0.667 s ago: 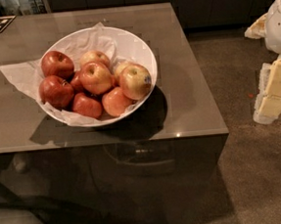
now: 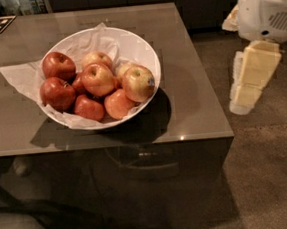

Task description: Pick apple from white bowl

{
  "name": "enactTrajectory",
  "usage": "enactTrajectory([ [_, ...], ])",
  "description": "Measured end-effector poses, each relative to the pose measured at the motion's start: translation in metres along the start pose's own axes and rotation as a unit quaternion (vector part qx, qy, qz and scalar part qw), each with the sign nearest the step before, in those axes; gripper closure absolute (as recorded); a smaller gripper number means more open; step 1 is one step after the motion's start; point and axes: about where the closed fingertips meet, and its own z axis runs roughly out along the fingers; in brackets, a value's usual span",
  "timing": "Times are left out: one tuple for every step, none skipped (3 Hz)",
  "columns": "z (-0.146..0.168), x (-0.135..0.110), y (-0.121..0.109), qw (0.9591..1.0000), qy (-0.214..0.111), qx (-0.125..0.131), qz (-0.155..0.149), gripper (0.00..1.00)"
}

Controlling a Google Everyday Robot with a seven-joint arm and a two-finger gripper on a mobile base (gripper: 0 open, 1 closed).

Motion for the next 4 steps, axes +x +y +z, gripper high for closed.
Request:
enactTrajectory([
  [0.002,-0.047,-0.003,0.9996,0.001,-0.022,-0.018,0.00],
  [0.001,-0.052,-0.006,0.9997,-0.007,-0.011,-0.021,0.00],
  [0.006,-0.060,-0.010,0.9995,-0.011,-0.004,-0.031,0.00],
  [0.030,-0.085,-0.017,0.9983,-0.016,-0.021,-0.052,0.00],
])
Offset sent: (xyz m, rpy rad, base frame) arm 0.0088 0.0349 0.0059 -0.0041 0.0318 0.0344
